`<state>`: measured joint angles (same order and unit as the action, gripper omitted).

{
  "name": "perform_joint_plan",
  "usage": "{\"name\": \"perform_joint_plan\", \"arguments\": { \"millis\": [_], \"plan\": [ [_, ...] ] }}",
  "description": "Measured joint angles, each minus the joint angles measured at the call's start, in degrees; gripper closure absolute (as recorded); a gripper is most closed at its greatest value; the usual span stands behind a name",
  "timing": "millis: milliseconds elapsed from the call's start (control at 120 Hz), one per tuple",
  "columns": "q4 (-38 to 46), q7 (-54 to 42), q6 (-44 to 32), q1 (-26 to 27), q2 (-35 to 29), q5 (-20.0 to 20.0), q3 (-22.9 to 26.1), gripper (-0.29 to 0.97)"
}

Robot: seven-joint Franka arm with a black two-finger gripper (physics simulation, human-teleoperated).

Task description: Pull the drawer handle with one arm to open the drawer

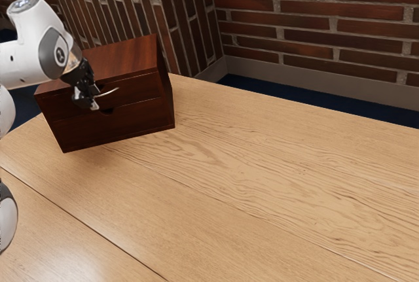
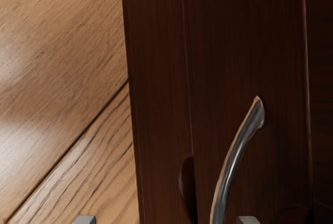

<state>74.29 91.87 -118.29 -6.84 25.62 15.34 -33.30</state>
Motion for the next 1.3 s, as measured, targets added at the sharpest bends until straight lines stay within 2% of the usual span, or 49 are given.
{"name": "perform_joint_plan", "arguments": {
  "millis": [583,833,1008,1300],
  "plan": [
    [3.4,1.4,-0.7,1.1,-0.9,0.0,-0.2,0.37],
    [10.6,1.8,-2.2,3.6,-6.2,-0.5,-0.7,0.38],
    [16.2,2.1,-4.4,6.4,-11.3,-2.6,-0.8,0.38],
    [24.3,2.3,-8.2,8.2,-17.6,-5.7,-0.5,0.39]
  ]
}}
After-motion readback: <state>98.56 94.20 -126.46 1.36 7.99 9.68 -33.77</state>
